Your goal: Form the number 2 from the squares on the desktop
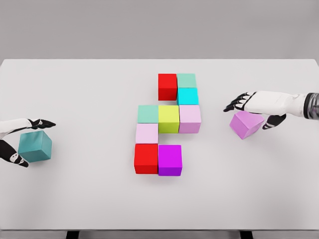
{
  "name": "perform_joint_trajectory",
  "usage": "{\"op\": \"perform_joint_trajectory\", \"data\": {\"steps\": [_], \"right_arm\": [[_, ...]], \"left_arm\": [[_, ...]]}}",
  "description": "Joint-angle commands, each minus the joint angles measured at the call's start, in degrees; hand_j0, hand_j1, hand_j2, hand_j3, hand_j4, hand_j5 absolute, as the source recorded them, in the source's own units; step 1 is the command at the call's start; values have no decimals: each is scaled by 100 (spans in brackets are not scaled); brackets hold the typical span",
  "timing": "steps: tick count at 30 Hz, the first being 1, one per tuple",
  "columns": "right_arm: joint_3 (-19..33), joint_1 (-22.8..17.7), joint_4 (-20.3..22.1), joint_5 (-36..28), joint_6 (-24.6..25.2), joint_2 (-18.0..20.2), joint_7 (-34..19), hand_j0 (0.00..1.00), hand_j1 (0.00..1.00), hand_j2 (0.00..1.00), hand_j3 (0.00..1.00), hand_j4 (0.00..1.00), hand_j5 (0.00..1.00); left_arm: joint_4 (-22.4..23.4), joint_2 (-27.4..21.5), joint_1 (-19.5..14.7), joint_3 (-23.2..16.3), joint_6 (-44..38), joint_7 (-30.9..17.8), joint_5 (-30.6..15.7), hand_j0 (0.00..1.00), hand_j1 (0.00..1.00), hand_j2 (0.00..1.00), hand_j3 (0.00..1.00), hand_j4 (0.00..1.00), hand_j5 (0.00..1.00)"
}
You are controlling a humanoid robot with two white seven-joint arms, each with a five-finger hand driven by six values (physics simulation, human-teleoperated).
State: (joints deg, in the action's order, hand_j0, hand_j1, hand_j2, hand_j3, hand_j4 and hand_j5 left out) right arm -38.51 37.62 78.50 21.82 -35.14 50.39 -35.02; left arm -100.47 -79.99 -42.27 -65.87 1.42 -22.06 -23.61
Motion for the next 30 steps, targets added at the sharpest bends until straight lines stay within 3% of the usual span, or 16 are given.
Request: {"op": "perform_joint_trajectory", "data": {"steps": [1, 23, 27, 30], "right_arm": [[-42, 18, -55, -28, 14, -20, 2, 100, 100, 100, 100, 100, 100], [-332, 194, -415, -19, 14, -170, 2, 100, 100, 100, 100, 100, 100], [-411, 211, -415, -19, 14, -161, 2, 100, 100, 100, 100, 100, 100], [-411, 211, -424, -11, 14, -161, 2, 100, 100, 100, 100, 100, 100]], "left_arm": [[1, 54, -1, 4, -72, 0, 75, 100, 100, 100, 100, 100, 100], [62, 195, 17, -119, -142, 88, 322, 98, 98, 98, 98, 98, 98], [62, 203, 26, -119, -142, 88, 357, 91, 91, 91, 91, 91, 91], [62, 212, 43, -128, -142, 88, 357, 79, 79, 79, 79, 79, 79]]}}
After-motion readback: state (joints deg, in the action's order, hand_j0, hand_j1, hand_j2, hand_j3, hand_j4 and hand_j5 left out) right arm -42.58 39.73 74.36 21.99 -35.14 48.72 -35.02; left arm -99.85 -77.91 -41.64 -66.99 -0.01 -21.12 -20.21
